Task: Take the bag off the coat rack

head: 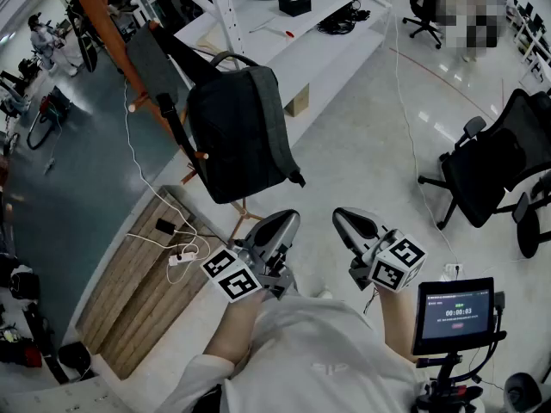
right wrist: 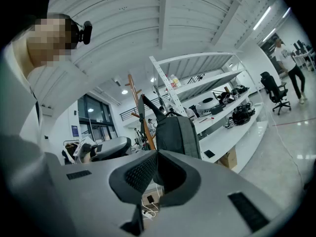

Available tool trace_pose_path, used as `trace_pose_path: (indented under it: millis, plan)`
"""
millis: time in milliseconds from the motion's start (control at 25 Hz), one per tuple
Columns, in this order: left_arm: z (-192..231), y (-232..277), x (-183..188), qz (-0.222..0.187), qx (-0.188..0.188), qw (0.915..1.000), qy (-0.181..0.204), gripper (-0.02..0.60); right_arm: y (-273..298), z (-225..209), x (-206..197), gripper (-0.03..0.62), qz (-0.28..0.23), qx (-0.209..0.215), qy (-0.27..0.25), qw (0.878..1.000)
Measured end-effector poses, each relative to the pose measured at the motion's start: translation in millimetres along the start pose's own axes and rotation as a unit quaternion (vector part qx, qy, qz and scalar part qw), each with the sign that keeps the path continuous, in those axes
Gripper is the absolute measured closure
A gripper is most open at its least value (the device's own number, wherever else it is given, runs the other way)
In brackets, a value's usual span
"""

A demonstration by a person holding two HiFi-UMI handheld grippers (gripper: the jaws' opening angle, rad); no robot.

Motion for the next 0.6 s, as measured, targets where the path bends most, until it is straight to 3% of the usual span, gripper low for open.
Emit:
trace_pose_path:
  millis: [160,360,600]
  plan:
    - [13.2,-1.5,26.2,0.002,-0.006,1.0000,0.005,0.575,25.7,4.4,10.6,0.582,-0.006,0.004,-0.008,1.000]
    - [87.6,0.4,89.6,0.015,-0.018,0.9996,0.017,0.575,127.0,-11.0,35.2,0.580,-0.009,0.011,-0.018,1.000]
    - [127.0,-15.4,133.3,-0.001,0.022,0.9990,0.039,0.575,186.0,-17.5,52.4,0.580,-0.009,0.039,-0.028,0.999]
Point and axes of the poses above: the fingertips, and each gripper's own axes: y forward along the fingers, z to its left, x out of its top, the point moved 3 cm from there along -y, backward along the fingers, and after that the axes turned 1 degree about z, right-handed, at the moved point
